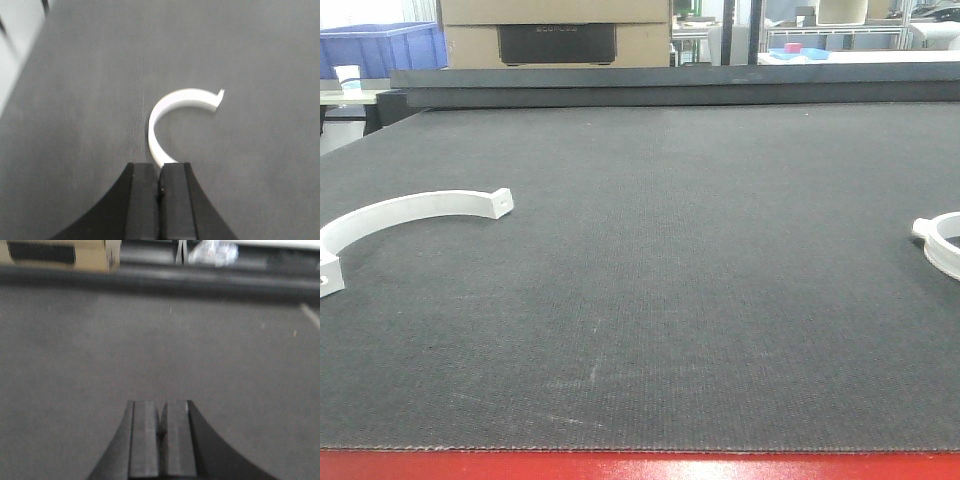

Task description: Grab PVC pipe and place in blue bin

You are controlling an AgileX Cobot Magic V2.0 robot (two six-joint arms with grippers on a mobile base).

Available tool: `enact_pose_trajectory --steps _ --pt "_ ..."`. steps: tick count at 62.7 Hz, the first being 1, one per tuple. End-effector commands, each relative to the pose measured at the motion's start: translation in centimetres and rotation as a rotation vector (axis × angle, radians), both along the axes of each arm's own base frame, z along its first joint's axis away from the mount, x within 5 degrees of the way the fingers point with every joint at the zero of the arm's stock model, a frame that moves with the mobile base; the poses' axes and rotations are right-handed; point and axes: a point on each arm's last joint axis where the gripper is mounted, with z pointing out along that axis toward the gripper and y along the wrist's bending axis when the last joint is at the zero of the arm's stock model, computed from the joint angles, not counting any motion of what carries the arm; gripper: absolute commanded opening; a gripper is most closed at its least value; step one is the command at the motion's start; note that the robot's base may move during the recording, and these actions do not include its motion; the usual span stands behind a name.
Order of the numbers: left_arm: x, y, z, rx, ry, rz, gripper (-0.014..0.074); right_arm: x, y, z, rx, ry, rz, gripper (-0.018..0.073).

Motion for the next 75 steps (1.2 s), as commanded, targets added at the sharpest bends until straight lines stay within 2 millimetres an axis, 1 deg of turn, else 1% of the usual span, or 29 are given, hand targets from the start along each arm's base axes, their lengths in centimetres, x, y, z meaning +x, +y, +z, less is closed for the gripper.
enact_pose_trajectory --steps 1,4,10,18,23,30,35,38,43,48,52,56,61,68,75 --pt "2.3 -0.1 -0.5 -0.004 0.121 0.006 -0.0111 1.8 0.1 -0.5 -0.008 0.09 0.008 -0.0168" --pt "3.4 -0.2 -0.9 -0.008 0.158 0.005 -0.0111 2.8 0.2 -1.1 -0.01 0.141 0.01 -0.0168" --pt "6.0 -0.5 -2.8 -0.023 0.25 0.001 -0.0111 4.6 0.3 -3.0 -0.016 0.294 0.019 -0.0168" --pt "8.4 -0.8 -5.0 -0.037 0.356 -0.001 -0.0111 6.5 0.4 -5.6 -0.024 0.518 0.033 -0.0168" --pt "9.3 -0.9 -6.2 -0.04 0.421 0.0 -0.0111 7.4 0.6 -7.0 -0.013 0.631 0.045 -0.0168" --pt "10.3 -1.0 -7.7 -0.038 0.497 0.002 -0.0111 8.6 0.9 -8.5 0.021 0.727 0.06 -0.0168" --pt "10.8 -1.0 -8.4 -0.04 0.524 0.002 -0.0111 9.7 1.1 -9.3 0.043 0.753 0.063 -0.0168" --pt "11.0 -1.0 -8.5 -0.039 0.526 0.003 -0.0111 10.6 1.2 -9.8 0.065 0.737 0.06 -0.0168" --pt "11.2 -1.0 -8.8 -0.039 0.536 0.003 -0.0111 11.8 1.4 -10.8 0.092 0.759 0.058 -0.0168" --pt "11.2 -1.0 -8.8 -0.039 0.534 0.003 -0.0111 12.7 1.4 -12.2 0.094 0.825 0.057 -0.016" --pt "11.2 -1.0 -8.8 -0.041 0.534 0.003 -0.0111 13.6 1.6 -13.7 0.104 0.909 0.044 -0.0141" --pt "11.2 -1.0 -8.8 -0.041 0.534 0.003 -0.0111 14.4 2.1 -14.6 0.1 0.974 0.026 -0.0141" --pt "11.2 -1.0 -8.8 -0.041 0.534 0.003 -0.0111 15.4 2.8 -15.0 0.043 1.015 -0.005 -0.0141" --pt "11.2 -1.1 -8.8 -0.043 0.531 0.002 -0.0111 16.9 4.1 -14.8 -0.035 1.011 -0.034 -0.0141" --pt "11.2 -1.1 -8.8 -0.043 0.531 0.002 -0.0111 18.6 5.0 -14.8 -0.014 1.002 -0.019 -0.0141"
